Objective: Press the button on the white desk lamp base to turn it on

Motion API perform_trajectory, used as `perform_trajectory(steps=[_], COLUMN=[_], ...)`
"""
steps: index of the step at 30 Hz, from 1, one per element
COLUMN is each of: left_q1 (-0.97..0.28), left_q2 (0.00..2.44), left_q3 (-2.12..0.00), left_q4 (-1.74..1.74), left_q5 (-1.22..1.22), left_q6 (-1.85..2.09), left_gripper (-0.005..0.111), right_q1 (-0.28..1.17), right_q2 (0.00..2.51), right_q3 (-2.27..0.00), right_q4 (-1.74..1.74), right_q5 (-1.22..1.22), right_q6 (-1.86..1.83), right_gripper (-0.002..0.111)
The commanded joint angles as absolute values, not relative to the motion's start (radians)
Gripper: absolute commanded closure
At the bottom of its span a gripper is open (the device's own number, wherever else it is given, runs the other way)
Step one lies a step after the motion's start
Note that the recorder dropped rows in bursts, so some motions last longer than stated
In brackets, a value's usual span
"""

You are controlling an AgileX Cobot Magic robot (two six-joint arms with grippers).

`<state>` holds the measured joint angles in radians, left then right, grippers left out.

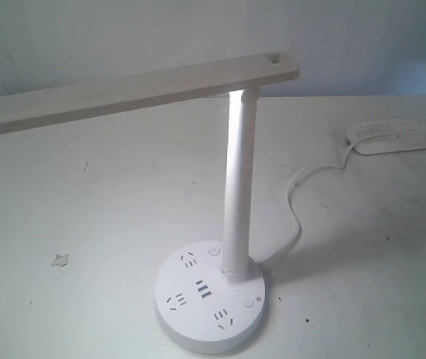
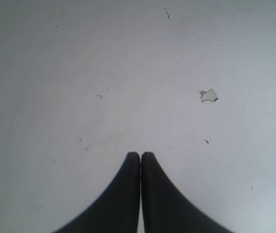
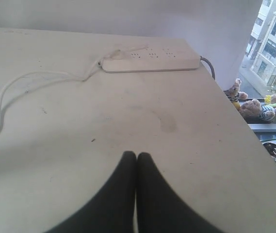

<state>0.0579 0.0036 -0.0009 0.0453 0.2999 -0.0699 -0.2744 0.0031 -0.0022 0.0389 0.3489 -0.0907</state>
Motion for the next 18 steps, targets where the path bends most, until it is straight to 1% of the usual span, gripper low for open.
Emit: perform_trajectory(steps=[1,15,18], left_q1=[0.058,0.058,0.058], left_q2=[0.0,0.0,0.0], left_q3=[0.0,0.0,0.0], left_q4=[0.039,0.039,0.039], left_q5=[0.307,0.307,0.307], left_q6=[-0.071,-0.071,-0.071], left_gripper=[0.107,0.107,0.107], right_q1=[-0.28,-0.28,-0.22], right_q2=[0.0,0.0,0.0], right_q3=[0.0,0.0,0.0], right_q4=[0.032,0.032,0.032], right_q5=[0.351,0.351,0.351], right_q6=[-0.09,-0.09,-0.093], right_gripper=[0.108,0.108,0.108])
